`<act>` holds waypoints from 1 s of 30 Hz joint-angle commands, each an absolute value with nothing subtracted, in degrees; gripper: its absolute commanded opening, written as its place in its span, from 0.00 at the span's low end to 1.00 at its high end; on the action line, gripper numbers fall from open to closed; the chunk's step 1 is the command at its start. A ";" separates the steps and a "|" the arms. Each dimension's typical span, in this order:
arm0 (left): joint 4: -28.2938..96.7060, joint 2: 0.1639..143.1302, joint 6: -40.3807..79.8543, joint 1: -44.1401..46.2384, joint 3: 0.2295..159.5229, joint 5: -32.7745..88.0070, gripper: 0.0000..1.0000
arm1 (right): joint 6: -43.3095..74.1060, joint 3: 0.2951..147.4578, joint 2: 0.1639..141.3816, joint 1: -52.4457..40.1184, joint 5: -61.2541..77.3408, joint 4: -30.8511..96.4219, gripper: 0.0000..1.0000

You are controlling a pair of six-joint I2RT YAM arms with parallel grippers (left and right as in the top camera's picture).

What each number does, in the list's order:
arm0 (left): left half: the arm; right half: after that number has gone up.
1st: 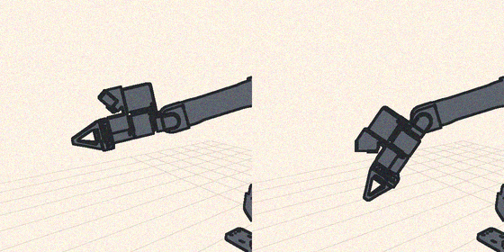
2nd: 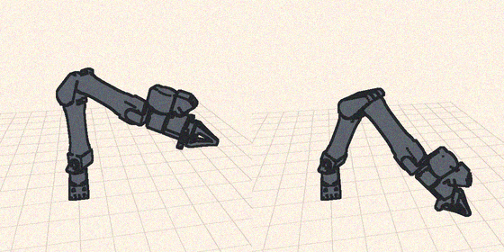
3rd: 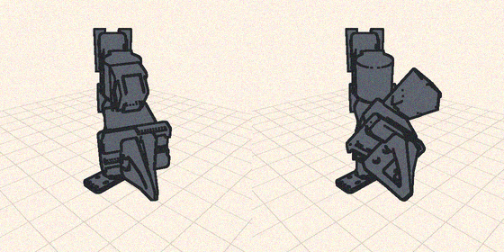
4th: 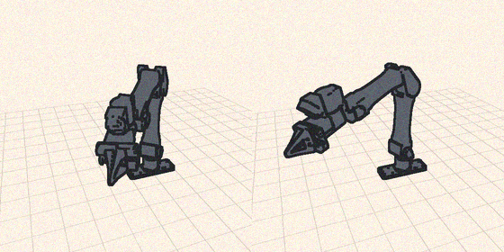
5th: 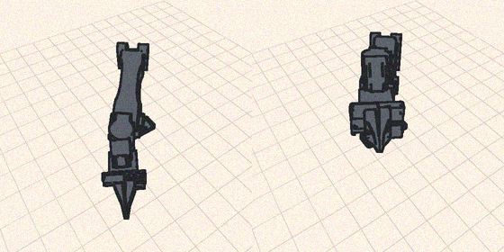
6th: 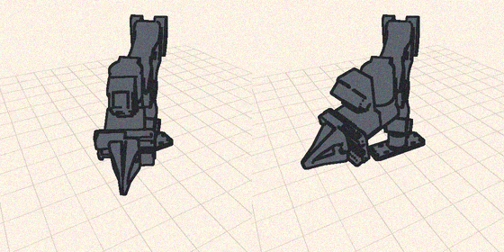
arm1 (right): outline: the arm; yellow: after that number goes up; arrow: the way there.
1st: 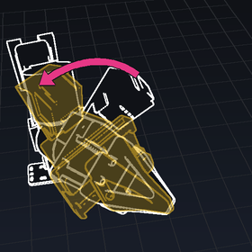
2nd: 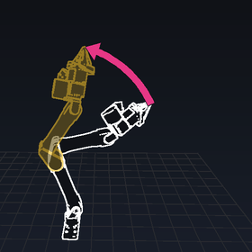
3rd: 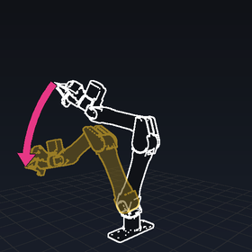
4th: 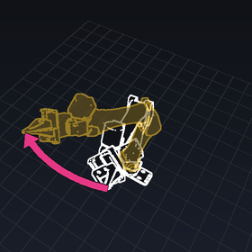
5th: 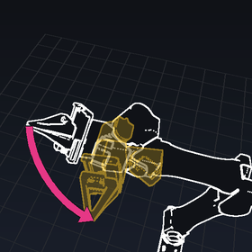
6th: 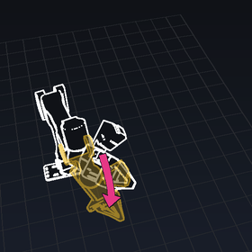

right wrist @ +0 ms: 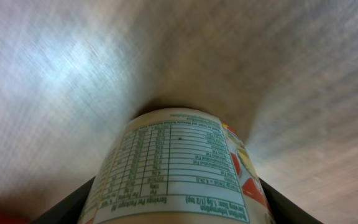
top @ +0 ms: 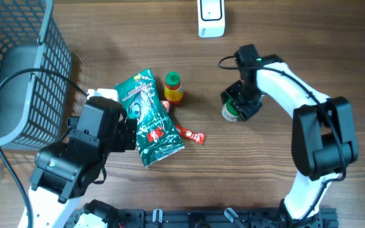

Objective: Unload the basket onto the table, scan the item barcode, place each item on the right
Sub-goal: 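Lift the green-lidded jar and turn it sideways with the right gripper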

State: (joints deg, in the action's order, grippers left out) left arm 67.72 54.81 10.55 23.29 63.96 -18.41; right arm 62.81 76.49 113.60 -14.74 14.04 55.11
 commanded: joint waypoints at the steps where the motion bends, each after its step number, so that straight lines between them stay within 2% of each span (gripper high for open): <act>1: 67.55 54.76 9.85 23.35 63.96 -18.94 1.00 | 46.70 76.16 109.08 -11.35 29.23 58.94 0.54; 4: 67.55 54.76 9.85 23.35 63.96 -18.94 1.00 | 37.95 76.16 106.80 -9.52 41.10 63.92 0.54; 7: 67.55 54.76 9.85 23.35 63.96 -18.94 1.00 | 31.83 76.16 105.38 -9.41 46.17 71.13 0.55; 16: 67.55 54.76 9.85 23.35 63.96 -18.94 1.00 | 19.73 76.16 101.80 -9.45 49.04 88.82 0.54; 22: 67.55 54.76 9.85 23.35 63.96 -18.94 1.00 | 18.22 76.16 96.29 -9.47 49.91 92.18 0.54; 30: 67.55 54.76 9.85 23.35 63.96 -18.94 1.00 | 21.98 76.16 90.50 -9.47 49.80 90.54 0.55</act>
